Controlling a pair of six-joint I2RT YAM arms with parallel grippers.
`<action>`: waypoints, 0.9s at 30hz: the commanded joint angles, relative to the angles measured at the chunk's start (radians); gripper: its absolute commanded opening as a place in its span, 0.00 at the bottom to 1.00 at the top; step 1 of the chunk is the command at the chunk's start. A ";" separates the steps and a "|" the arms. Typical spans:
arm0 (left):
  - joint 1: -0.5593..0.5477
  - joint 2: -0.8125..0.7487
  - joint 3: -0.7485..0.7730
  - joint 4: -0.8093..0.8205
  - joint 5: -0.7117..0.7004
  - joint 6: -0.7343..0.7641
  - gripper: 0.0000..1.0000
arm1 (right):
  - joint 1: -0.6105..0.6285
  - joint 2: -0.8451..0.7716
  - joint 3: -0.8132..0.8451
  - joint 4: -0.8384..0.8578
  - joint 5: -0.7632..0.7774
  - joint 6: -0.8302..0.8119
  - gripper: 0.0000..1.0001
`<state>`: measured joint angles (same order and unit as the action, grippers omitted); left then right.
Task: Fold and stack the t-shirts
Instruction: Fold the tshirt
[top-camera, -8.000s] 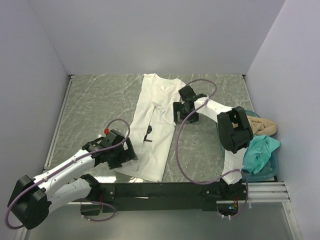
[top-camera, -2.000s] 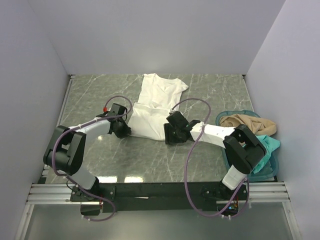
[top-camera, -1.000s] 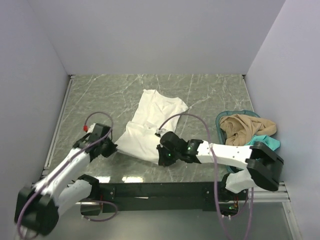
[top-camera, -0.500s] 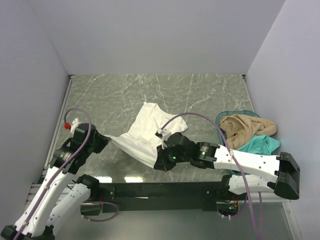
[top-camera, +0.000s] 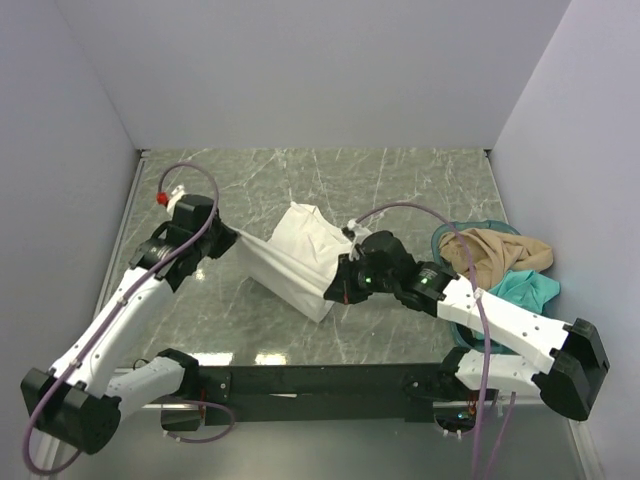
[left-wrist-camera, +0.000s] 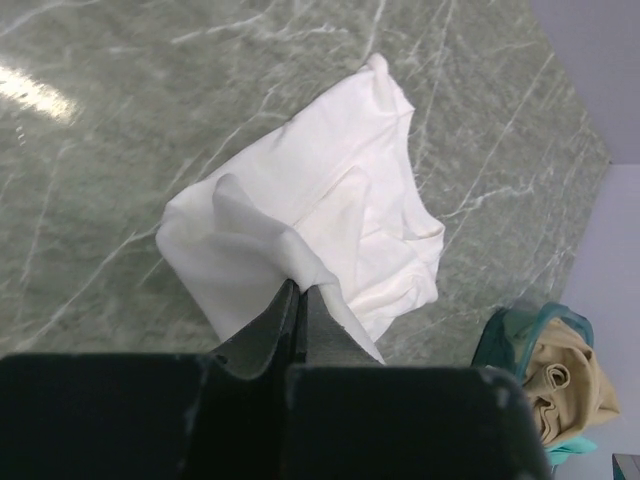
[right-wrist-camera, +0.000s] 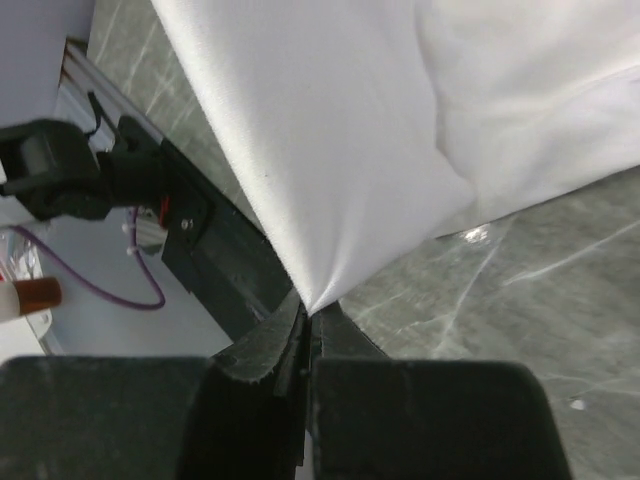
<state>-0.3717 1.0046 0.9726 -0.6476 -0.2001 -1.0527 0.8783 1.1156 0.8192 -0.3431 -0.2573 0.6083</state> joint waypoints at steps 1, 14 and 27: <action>0.008 0.066 0.086 0.161 -0.045 0.060 0.01 | -0.068 -0.025 0.017 -0.069 -0.053 -0.047 0.00; 0.008 0.491 0.386 0.232 0.027 0.131 0.01 | -0.306 0.093 0.074 -0.066 -0.129 -0.139 0.00; 0.007 0.900 0.696 0.189 0.074 0.212 0.01 | -0.492 0.374 0.190 -0.020 -0.079 -0.168 0.00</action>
<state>-0.3832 1.8454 1.5742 -0.4889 -0.0757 -0.8890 0.4076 1.4494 0.9600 -0.3225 -0.3790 0.4660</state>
